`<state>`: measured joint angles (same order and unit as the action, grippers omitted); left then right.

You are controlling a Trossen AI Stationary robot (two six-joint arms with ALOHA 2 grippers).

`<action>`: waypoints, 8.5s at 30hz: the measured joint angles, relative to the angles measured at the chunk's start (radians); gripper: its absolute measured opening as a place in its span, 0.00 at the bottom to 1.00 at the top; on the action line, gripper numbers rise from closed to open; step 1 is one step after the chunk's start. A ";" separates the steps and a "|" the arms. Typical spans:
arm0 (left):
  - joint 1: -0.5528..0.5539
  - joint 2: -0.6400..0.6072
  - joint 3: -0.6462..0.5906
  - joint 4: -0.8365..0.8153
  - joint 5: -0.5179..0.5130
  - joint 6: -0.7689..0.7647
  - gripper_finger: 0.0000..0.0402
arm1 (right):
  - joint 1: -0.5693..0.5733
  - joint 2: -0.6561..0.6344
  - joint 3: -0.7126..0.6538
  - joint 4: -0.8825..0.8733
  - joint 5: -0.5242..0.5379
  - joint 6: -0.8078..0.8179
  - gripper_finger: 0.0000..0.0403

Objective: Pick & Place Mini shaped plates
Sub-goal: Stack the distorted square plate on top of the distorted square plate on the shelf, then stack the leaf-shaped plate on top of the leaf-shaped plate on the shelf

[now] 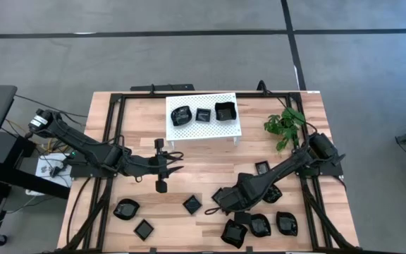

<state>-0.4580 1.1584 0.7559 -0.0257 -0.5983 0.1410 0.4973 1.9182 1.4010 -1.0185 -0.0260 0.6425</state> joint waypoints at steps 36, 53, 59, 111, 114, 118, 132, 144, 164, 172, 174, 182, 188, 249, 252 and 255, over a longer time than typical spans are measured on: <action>0.000 0.000 0.000 0.001 0.000 -0.019 0.28 | -0.024 0.032 -0.049 0.046 0.006 -0.051 0.02; 0.000 0.000 0.000 0.000 0.000 -0.015 0.28 | -0.060 0.031 0.337 -0.386 0.227 -0.182 0.00; 0.000 0.000 0.000 0.001 0.000 -0.015 0.28 | -0.118 0.030 0.479 -0.519 0.427 -0.256 0.01; 0.000 0.000 0.000 0.001 0.000 -0.018 0.28 | -0.697 0.080 0.704 -0.414 0.295 -0.700 0.01; 0.000 0.000 0.000 0.001 0.000 -0.018 0.28 | -0.704 0.095 0.703 -0.451 0.295 -0.702 0.01; 0.000 0.000 0.000 0.001 0.000 -0.019 0.28 | -0.710 0.107 0.702 -0.461 0.296 -0.705 0.01; 0.000 0.000 0.000 0.001 0.000 -0.019 0.28 | -0.700 0.104 0.716 -0.463 0.318 -0.731 0.14; 0.000 0.000 0.000 0.001 0.000 -0.054 0.28 | -0.535 0.018 0.922 -0.539 0.343 -0.724 0.15; -0.087 -0.165 0.001 -0.266 0.000 -0.358 0.28 | -0.237 -0.769 -0.452 0.614 0.292 -0.542 0.15; -0.115 -0.061 0.001 -0.314 0.186 -0.546 0.28 | -0.239 -0.791 -0.712 1.125 0.286 -0.781 0.15; -0.132 -0.049 0.001 -0.335 0.237 -0.564 0.28 | -0.248 -0.754 -0.716 1.205 0.286 -0.825 0.15; -0.212 0.011 0.000 -0.513 0.392 -1.015 0.28 | -0.289 -0.604 -0.667 1.320 0.276 -0.832 0.15; -0.351 0.135 0.000 -0.514 0.490 -1.248 0.28 | -0.302 -0.519 -0.625 1.253 0.207 -0.828 0.25; -0.196 0.262 0.272 -1.017 0.422 -0.957 0.01 | -0.378 -0.499 -0.524 1.248 0.206 -0.897 0.53; -0.094 0.262 0.325 -1.023 0.351 -0.731 0.01 | -0.365 -0.499 -0.524 1.189 0.207 -0.901 0.53; -0.010 0.262 0.381 -1.024 0.261 -0.533 0.01 | -0.339 -0.499 -0.525 1.141 0.207 -0.903 0.53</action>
<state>-0.4681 1.4204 1.1368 -1.0495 -0.3371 -0.3917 0.1583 1.4193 0.8761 0.1224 0.1810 -0.2607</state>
